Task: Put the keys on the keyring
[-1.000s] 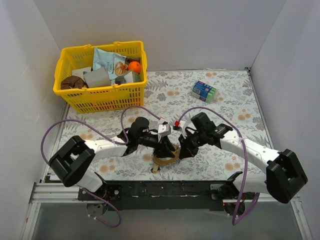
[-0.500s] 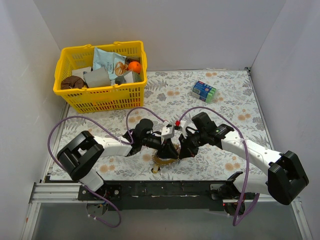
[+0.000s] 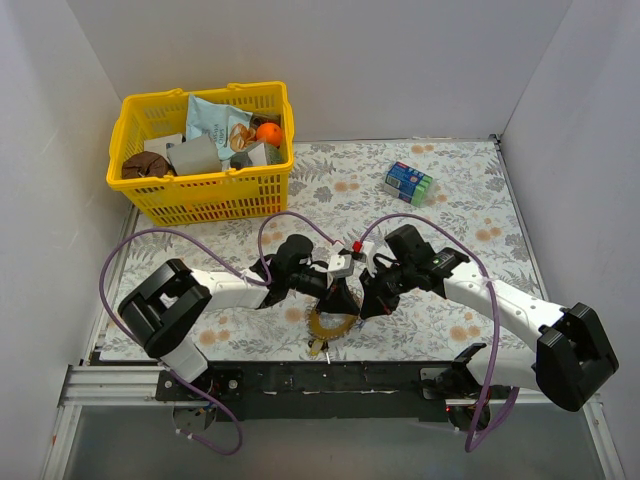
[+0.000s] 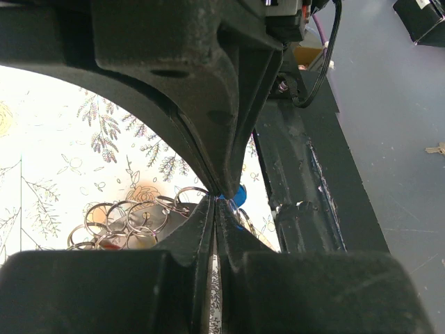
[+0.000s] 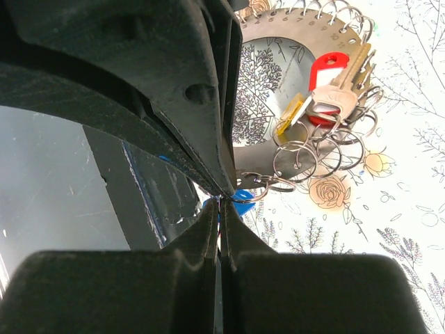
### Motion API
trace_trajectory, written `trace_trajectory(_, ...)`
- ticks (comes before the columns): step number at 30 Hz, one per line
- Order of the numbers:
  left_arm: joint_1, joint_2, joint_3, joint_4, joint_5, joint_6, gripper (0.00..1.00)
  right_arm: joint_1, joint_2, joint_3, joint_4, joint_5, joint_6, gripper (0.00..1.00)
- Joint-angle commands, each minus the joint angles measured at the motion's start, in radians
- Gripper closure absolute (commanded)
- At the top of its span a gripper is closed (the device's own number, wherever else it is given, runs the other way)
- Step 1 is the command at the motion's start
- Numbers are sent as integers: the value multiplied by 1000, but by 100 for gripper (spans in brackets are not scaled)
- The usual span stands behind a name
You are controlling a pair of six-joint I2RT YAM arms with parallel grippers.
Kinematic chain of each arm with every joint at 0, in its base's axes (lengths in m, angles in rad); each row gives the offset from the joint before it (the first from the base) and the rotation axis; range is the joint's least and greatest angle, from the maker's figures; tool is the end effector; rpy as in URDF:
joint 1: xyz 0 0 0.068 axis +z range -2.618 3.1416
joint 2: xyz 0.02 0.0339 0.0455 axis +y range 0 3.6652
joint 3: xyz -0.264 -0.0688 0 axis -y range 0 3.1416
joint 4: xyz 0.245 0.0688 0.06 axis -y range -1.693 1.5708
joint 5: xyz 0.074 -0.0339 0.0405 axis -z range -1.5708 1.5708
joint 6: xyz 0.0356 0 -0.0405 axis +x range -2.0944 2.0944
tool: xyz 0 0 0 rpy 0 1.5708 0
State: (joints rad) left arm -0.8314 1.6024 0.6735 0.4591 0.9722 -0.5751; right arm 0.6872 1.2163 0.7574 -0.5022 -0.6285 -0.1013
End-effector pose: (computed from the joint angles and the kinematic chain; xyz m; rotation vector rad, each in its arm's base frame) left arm 0.1851 -0.2466 0.1745 1.0039 2.1228 -1.7868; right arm 0.1672 0.1643 0.2221 -1.2213 2.2561 1.0261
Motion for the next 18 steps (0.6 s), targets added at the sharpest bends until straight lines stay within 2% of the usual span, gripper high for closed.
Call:
trace_trajectory(1,-11,-30,24,-62,-21,20,100,11,-24,46,39,-28,-18,99)
trace_trajectory(4,-11,-42,9,-43,-38,9,100,11,-32,45,54,-11,-5,98)
trace_trajectory(5,-11,-44,5,-37,-50,8,100,11,-38,45,59,-7,0,91)
trace_trajectory(7,-11,-50,-12,-8,-56,-8,100,11,-58,37,88,1,21,86)
trace_trajectory(11,-11,-67,-58,79,-67,-48,100,11,-95,11,154,-3,72,66)
trace_trajectory(13,-11,-71,-80,131,-70,-69,100,11,-113,2,189,-13,94,61)
trace_trajectory(14,-11,-70,-83,144,-69,-75,100,11,-118,-4,200,-13,94,53)
trace_trajectory(18,-11,-73,-98,191,-72,-95,100,11,-158,-13,222,4,126,40)
